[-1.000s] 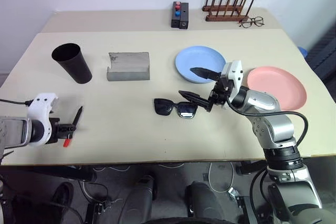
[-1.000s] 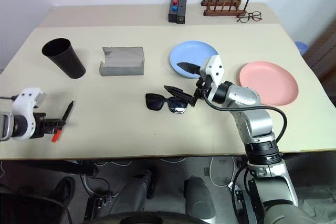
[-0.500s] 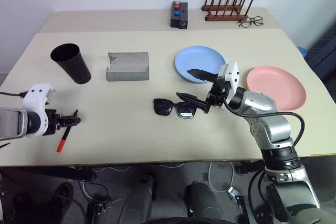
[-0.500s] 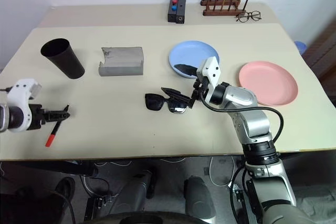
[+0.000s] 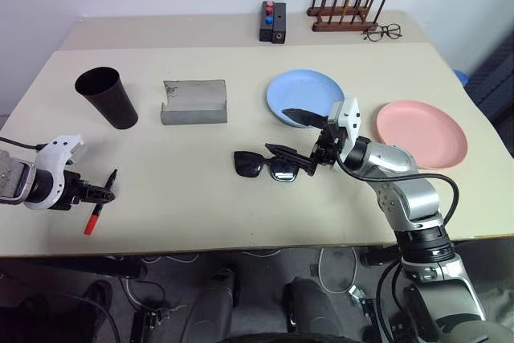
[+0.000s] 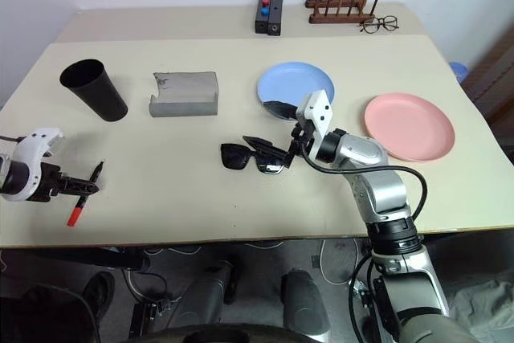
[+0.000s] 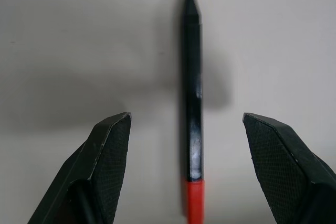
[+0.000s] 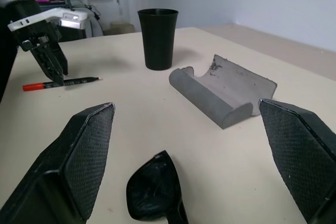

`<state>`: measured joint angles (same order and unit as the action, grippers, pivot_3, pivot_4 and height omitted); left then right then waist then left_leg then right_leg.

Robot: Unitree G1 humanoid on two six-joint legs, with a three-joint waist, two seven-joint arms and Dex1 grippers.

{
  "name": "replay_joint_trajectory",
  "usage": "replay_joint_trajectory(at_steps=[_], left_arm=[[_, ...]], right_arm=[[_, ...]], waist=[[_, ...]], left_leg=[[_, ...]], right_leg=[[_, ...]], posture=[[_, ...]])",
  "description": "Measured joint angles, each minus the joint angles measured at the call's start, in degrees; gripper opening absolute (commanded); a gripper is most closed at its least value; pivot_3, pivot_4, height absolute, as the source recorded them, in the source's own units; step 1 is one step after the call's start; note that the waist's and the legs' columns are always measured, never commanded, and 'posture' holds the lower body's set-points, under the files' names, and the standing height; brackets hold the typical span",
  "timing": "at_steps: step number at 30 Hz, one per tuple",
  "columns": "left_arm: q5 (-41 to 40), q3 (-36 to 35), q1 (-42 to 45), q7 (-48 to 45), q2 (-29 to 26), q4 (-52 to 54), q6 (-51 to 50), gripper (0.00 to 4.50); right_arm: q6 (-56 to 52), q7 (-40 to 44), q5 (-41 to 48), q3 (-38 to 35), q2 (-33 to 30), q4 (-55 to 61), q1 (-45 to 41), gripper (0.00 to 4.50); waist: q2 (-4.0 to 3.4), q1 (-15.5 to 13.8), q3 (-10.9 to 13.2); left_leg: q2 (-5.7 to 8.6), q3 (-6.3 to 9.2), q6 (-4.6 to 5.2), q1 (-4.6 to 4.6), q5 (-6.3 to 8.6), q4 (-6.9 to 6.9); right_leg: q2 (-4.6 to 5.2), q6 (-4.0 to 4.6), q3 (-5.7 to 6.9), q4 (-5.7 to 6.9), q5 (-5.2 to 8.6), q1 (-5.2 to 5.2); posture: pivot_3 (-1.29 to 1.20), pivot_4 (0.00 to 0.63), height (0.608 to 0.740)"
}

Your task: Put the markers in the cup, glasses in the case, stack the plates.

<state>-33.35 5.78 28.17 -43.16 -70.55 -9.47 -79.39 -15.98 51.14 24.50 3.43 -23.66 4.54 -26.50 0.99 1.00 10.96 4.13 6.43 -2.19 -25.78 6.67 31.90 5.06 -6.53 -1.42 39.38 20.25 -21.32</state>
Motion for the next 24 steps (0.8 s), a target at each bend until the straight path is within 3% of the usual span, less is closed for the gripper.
replay_joint_trajectory(at_steps=[5,6,14,19,24], left_arm=[[2.8,1.0,0.4,-1.8,0.6,-1.2,1.7,0.16],[3.1,1.0,0.7,-1.9,0.9,-1.3,1.7,0.03],[4.0,-0.2,0.1,-5.6,2.3,3.8,7.2,0.03],[3.9,-9.0,2.5,-8.3,9.0,8.6,28.3,0.03],[8.0,-14.0,10.5,-3.4,15.9,2.8,45.4,0.03]], right_arm=[[0.0,-0.1,-0.1,0.0,-0.5,0.1,0.6,4.5],[0.0,-0.1,-0.2,-0.1,-0.6,0.1,0.6,4.5],[0.0,0.3,-0.8,0.0,-0.9,0.0,-0.3,4.5],[0.0,1.3,-0.5,-0.1,-0.8,-0.5,-1.5,4.5],[-1.2,2.2,2.2,-2.0,-0.9,-0.7,-2.1,4.5]], waist=[[-0.01,0.0,0.0],[-0.01,-0.1,0.0],[-0.03,-0.3,0.0],[-0.04,-0.2,0.0],[-0.05,0.0,0.0]], left_leg=[[0.0,-0.01,0.02,0.0,0.0,0.0],[0.01,0.0,0.02,0.0,0.0,0.0],[0.01,0.07,0.02,-0.15,0.0,0.08],[0.01,0.08,0.14,-0.28,-0.07,0.07],[0.01,0.03,0.19,-0.4,-0.11,0.08]], right_leg=[[0.02,0.09,-0.01,-0.02,0.05,0.01],[0.02,0.09,0.0,-0.02,0.05,0.01],[0.04,0.14,0.07,-0.06,0.07,-0.01],[0.04,0.03,0.11,-0.14,-0.01,-0.04],[-0.02,-0.06,0.15,-0.07,-0.06,-0.03]], posture=[[0.0,0.15,0.737],[0.0,0.15,0.737],[0.0,0.15,0.737],[0.0,0.15,0.737],[0.0,0.15,0.737]])
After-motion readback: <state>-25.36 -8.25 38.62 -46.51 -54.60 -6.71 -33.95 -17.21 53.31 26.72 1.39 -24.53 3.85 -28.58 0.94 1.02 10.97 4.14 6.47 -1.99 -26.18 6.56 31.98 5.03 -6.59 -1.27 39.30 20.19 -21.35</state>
